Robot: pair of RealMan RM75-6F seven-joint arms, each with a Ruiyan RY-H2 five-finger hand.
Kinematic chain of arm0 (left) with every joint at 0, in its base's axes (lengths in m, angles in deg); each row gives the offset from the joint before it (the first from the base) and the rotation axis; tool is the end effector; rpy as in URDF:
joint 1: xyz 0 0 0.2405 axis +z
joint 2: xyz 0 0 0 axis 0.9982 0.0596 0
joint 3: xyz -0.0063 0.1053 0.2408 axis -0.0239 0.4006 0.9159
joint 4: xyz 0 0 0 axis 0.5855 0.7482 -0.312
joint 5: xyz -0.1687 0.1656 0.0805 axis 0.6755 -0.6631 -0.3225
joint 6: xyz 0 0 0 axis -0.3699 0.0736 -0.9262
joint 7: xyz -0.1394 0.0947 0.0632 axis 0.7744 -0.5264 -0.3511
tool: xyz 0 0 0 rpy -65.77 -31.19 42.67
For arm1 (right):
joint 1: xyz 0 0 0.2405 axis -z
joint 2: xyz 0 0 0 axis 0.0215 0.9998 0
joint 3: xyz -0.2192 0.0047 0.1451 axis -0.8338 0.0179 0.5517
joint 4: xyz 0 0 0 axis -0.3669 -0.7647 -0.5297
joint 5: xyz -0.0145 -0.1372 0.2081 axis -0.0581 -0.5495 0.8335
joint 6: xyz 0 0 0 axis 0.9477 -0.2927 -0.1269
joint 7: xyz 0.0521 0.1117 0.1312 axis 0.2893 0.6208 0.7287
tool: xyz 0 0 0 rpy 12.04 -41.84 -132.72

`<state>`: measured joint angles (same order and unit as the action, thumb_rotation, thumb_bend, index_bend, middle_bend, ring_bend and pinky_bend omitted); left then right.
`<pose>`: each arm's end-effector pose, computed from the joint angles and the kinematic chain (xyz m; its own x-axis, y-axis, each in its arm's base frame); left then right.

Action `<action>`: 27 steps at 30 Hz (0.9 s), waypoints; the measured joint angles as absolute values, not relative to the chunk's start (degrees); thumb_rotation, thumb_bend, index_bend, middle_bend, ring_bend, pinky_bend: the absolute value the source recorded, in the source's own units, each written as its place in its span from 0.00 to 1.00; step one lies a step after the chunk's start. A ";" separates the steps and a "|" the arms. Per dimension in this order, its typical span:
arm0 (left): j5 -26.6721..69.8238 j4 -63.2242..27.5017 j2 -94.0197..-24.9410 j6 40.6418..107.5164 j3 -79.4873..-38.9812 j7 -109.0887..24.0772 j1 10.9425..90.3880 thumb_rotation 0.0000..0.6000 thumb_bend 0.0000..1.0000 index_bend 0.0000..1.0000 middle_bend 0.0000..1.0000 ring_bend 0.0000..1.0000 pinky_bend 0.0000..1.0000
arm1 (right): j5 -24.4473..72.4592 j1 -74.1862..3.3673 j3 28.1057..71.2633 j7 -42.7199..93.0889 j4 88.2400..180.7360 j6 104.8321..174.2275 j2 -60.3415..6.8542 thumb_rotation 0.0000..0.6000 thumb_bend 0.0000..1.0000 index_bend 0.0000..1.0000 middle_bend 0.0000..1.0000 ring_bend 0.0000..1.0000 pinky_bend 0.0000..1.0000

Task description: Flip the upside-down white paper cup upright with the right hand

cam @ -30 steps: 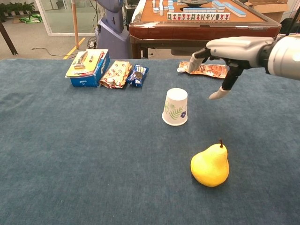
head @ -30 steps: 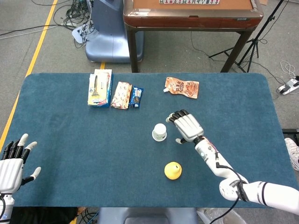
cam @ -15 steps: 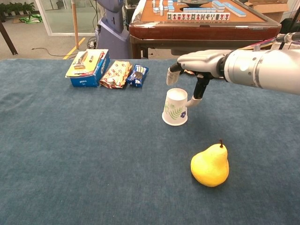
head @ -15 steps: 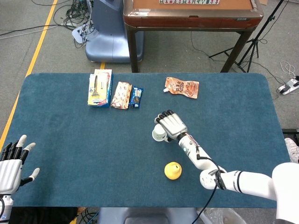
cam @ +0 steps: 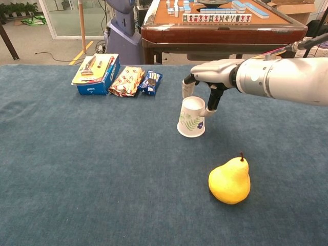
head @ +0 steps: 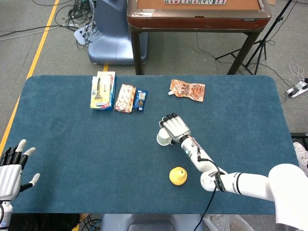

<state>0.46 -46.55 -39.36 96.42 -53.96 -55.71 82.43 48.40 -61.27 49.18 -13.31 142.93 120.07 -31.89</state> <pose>-0.3091 0.2141 0.1240 0.4831 0.0028 0.8756 0.8741 0.0565 -0.4824 -0.0885 -0.4312 -0.0921 0.6315 -0.3433 0.6952 -0.7625 -0.4376 0.4766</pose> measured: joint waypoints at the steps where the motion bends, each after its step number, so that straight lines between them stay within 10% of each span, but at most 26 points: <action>1: 0.49 -46.53 -39.36 96.43 -53.97 -55.70 82.45 1.00 0.21 0.19 0.00 0.01 0.00 | 48.47 -61.36 49.01 -13.27 142.83 120.10 -31.97 1.00 0.27 0.36 0.23 0.12 0.14; 27: -0.05 -45.65 -39.64 96.28 -53.82 -55.37 82.51 1.00 0.21 0.19 0.00 0.01 0.00 | 44.97 -64.30 39.86 -36.82 150.05 131.69 -24.71 1.00 0.32 0.48 0.29 0.12 0.00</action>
<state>-0.05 -45.65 -39.64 96.28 -53.82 -55.37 82.51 44.97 -64.30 39.86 -36.82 150.05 131.69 -24.71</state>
